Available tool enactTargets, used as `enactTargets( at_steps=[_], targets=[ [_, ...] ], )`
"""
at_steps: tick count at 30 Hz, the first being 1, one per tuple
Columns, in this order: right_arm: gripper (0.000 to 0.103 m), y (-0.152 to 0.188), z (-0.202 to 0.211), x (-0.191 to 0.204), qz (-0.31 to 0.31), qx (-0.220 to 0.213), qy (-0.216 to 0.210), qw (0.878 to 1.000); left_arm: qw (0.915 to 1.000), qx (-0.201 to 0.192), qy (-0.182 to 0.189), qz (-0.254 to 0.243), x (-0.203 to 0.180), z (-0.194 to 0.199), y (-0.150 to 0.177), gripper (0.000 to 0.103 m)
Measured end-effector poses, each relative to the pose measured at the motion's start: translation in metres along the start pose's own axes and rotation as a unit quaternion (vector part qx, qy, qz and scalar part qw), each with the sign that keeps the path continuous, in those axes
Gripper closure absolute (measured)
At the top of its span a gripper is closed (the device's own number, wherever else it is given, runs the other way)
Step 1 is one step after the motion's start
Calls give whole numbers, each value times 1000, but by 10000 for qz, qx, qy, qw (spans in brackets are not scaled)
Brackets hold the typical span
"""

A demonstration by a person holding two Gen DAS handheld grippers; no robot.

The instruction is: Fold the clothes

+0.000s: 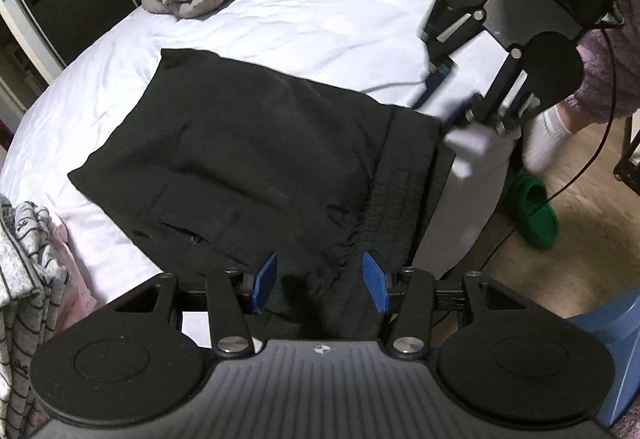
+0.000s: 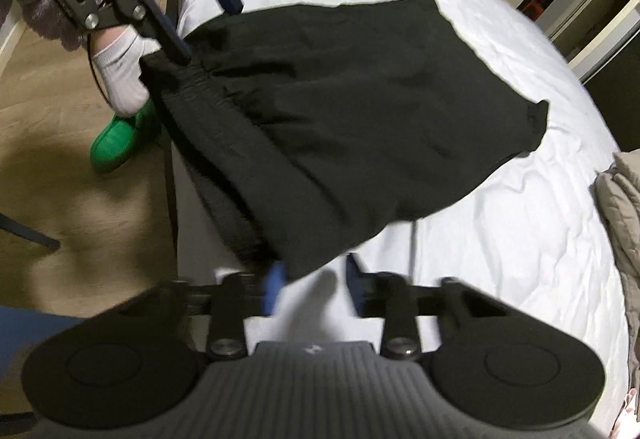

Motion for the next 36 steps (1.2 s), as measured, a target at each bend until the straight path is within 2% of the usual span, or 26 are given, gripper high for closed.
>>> enactTargets(
  at_steps=[3, 6, 14, 17, 18, 20, 21, 25, 28, 32, 36],
  targets=[
    [93, -1, 3, 1, 4, 13, 20, 10000, 10000, 19, 9, 10, 1, 1, 2, 57],
    [97, -3, 12, 2, -143, 16, -147, 9998, 10000, 68, 19, -24, 2, -1, 3, 57],
    [97, 2, 10, 13, -152, 335, -529, 9979, 9998, 169, -55, -53, 7, -3, 7, 57],
    [94, 5, 13, 13, -69, 268, -587, 9979, 9999, 74, -76, -92, 6, 1, 8, 57],
    [91, 5, 15, 14, -4, 190, -540, 9984, 9999, 28, -72, -142, 4, 2, 8, 57],
    [63, 2, 21, 17, 159, -21, -422, 9990, 9997, -63, -66, -242, 0, 5, 8, 54],
    [42, 0, 24, 19, 240, -127, -363, 9990, 9995, -108, -62, -293, -2, 6, 8, 53],
    [41, -7, 29, 30, 640, -355, -159, 9972, 9983, -290, -49, -494, -11, 10, 7, 52],
    [40, -9, 23, 47, 1322, -370, 138, 9904, 9973, -391, -38, -618, -17, 12, 6, 51],
    [36, -9, 4, 60, 2096, -202, 524, 9762, 9965, -436, -18, -718, -24, 11, 5, 51],
    [37, -3, -11, 67, 2853, -155, 884, 9542, 9955, -482, 1, -819, -30, 9, 3, 51]
  ],
)
Point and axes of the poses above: each gripper's, at about its wrist camera, not at the fingertips, and z roughly against the way its jaws point, x to its left, y to its underside, the point moved 7 cm from there along -z, roughly the way its jaws point, and after that the axes turned 5 degrees about z, right-handed, at the moved point
